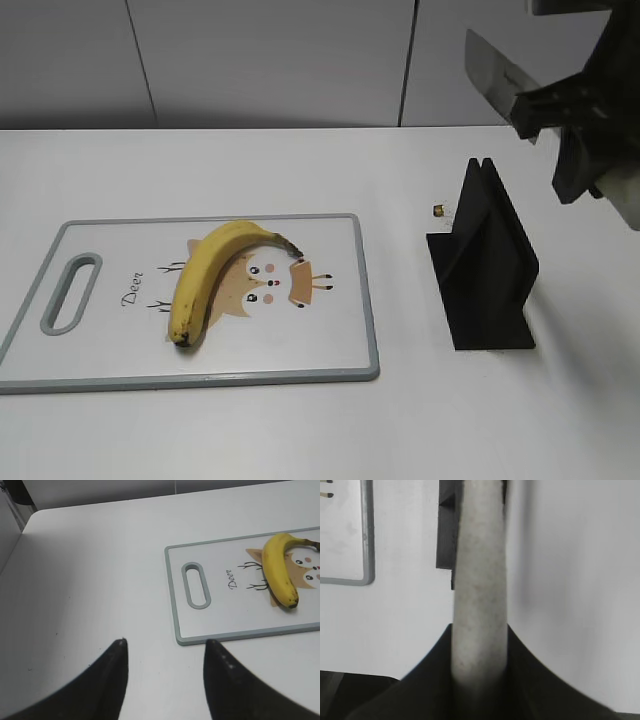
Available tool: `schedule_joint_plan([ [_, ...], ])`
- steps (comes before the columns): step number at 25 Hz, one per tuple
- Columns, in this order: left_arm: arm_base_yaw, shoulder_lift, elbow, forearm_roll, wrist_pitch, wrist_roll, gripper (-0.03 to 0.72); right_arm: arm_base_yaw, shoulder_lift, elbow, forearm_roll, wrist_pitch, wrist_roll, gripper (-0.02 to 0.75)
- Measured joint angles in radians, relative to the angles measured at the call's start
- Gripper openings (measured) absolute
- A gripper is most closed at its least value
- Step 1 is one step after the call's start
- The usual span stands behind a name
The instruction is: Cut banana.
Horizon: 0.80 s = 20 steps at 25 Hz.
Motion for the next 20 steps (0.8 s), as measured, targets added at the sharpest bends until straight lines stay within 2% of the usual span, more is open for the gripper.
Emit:
schedule_joint_plan([
  [6,0.0,0.008,0.0,-0.004,0.0,0.0,0.472,0.0,0.0,-0.089,0.032,0.001,-0.171,0.163],
  [12,0.0,0.13,-0.046,-0.021,-0.074,0.001,0.476,0.0,0.0,-0.141,0.032,0.002,-0.453,0.163],
  [15,0.0,0.21,-0.08,-0.049,-0.13,0.029,0.517,0.0,0.0,-0.141,0.032,0.0,-0.629,0.163],
  [20,0.0,0.372,-0.143,-0.128,-0.178,0.153,0.597,0.0,0.001,-0.141,0.085,-0.019,-0.93,0.163],
])
